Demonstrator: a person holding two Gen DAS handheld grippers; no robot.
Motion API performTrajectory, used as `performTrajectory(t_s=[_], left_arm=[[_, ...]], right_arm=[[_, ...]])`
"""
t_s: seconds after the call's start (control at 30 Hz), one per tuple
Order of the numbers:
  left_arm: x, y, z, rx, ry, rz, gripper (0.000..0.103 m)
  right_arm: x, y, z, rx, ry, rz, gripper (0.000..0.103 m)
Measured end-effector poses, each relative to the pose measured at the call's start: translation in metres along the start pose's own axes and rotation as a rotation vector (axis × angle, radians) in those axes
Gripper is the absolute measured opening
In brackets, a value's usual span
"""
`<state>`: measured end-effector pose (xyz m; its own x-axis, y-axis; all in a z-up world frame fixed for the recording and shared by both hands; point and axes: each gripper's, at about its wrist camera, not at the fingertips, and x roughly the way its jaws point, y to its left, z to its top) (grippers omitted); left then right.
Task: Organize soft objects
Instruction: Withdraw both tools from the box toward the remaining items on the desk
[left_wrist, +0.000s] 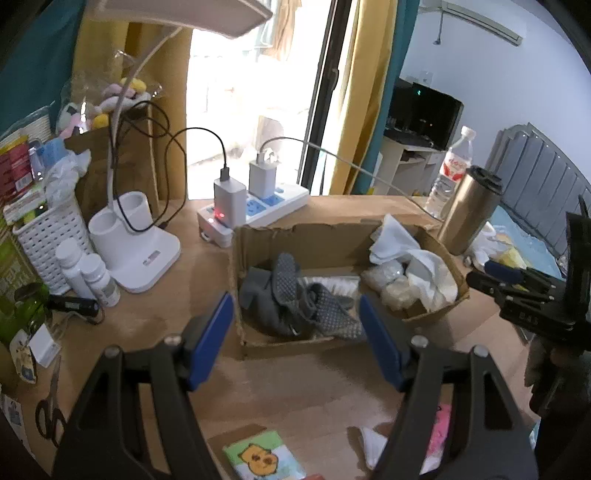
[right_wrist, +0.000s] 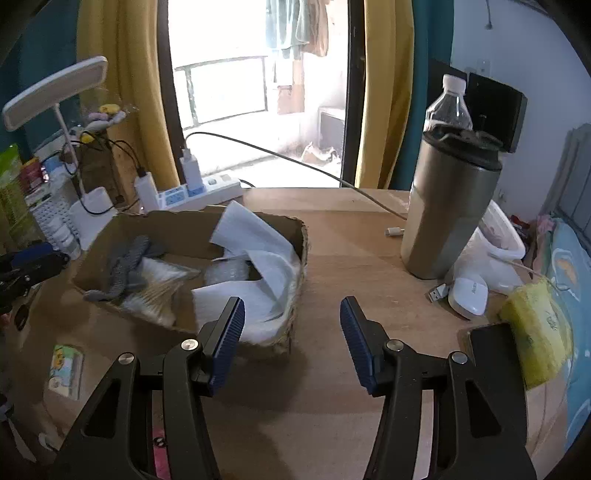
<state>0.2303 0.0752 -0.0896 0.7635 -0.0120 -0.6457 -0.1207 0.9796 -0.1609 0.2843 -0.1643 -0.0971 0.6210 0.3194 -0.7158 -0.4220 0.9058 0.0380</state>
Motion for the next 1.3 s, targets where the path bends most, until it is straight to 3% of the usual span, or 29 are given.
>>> performTrajectory(t_s=[0.47,1.07,1.13,1.2,1.3], left_arm=[[-0.041,0.012,-0.022,-0.019,-0.035,-0.001,0.073],[-0.064,0.027,-0.060,-0.050,-0.024,-0.002,0.073],[-0.065,0.027,-0.066,-0.052,-0.018,-0.003,0.073],[-0.066,0.027,-0.071,-0.051,-0.013,-0.005,0.073],[-0.066,0.026,-0.078,-0.051,-0.004,-0.007,0.073]], right_arm=[[-0.040,0.023,-0.021,-0.018,-0.025,-0.005,0.057],[-0.064,0.048,-0.048,-0.044,-0.017,0.011,0.057],[-0.065,0.048,-0.053,-0.038,-0.008,0.018,0.059],[-0.066,0.047,-0.058,-0.033,-0.002,0.026,0.069],[-0.068,0.047,-0.068,-0.029,0.009,0.030,0.070]])
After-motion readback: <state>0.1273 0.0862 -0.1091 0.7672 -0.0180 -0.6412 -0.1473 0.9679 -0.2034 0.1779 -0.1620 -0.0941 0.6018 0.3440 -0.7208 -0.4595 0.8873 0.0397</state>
